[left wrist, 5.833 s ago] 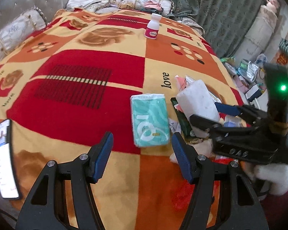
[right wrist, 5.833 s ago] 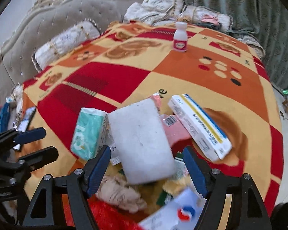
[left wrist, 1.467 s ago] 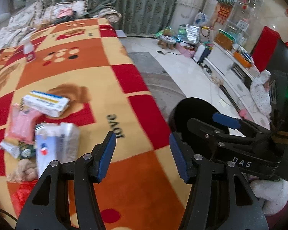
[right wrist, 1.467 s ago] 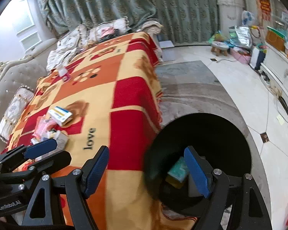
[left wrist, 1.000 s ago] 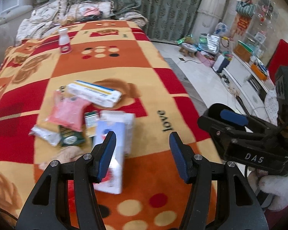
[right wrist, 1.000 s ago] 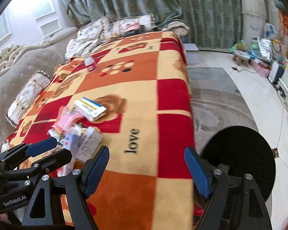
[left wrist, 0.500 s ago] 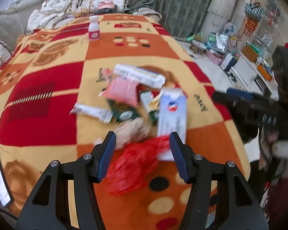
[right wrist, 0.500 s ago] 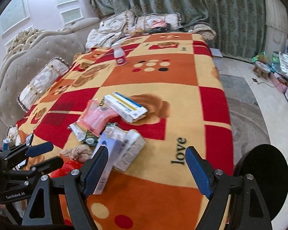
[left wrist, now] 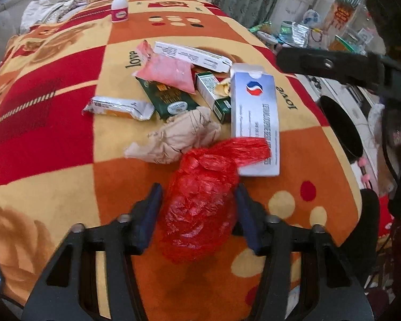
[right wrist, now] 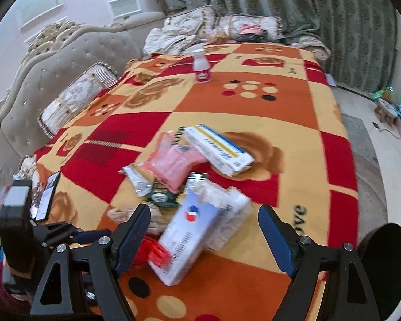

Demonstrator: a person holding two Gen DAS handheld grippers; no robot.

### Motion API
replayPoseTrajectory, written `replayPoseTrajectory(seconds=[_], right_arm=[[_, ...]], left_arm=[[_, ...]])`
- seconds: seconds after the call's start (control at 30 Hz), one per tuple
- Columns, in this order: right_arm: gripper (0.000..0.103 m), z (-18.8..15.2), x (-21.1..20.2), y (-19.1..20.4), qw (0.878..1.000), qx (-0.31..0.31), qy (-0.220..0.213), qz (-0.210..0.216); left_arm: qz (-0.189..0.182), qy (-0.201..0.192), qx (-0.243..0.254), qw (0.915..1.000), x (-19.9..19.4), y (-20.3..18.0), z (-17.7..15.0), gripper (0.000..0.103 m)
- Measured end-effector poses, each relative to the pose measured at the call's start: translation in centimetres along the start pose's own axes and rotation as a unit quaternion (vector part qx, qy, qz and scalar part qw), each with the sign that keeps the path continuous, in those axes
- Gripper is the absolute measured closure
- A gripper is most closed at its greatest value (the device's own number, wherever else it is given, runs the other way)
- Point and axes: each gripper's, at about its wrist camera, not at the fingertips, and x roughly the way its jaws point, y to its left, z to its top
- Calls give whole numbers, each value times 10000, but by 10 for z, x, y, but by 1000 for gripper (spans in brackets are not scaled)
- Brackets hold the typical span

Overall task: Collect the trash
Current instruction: 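Grasp the red plastic bag with the left tool while the right grasps beige crumpled paper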

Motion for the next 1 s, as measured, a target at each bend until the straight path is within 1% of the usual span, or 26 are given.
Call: replayPoseTrajectory(seconds=[0.07,0.17,0.23,0.3,0.43,0.5,0.57,0.6,0.63,0.67,0.77,0.87,1.0], right_arm=[[22,3,5,9,9999,-84,44,89],[22,5,14,25,9990,-209,151,363],[22,6,21,40,9978,-374,223,509],[22,6,30,54,9961,-569,308,594],[23,1,57,81,9922,-925,568,609],[28,-4,72,87,9902,-1037,761,546],[37,-11,85,91,9884,-1124,919,434],[40,-13,89,92,9878,-1166,958,381],[45,-16,96,93,9868,-1235,1007,298],[52,-17,99,93,9862,-1273,1028,255],[62,-21,105,93,9842,-1447,1011,143],[65,-16,90,91,9857,-1429,860,258],[65,-5,58,85,9900,-1289,438,379]], left_arm=[[-42,-6,-83,10000,-6,5,-1,69],[26,-196,-306,9993,-25,25,1,71],[164,-339,-456,9983,-39,40,1,71],[400,-440,-569,9966,-49,55,0,71],[763,-511,-902,9917,-60,85,-6,71],[834,-550,-1015,9898,-62,94,-9,71],[862,-579,-1136,9881,-63,101,-11,71],[859,-590,-1173,9876,-63,103,-11,71],[854,-606,-1200,9872,-64,104,-10,71],[851,-628,-1210,9870,-65,104,-11,71],[813,-688,-1215,9869,-68,101,-7,71],[741,-764,-1184,9872,-70,94,-1,71],[613,-852,-1122,9881,-71,77,10,71]])
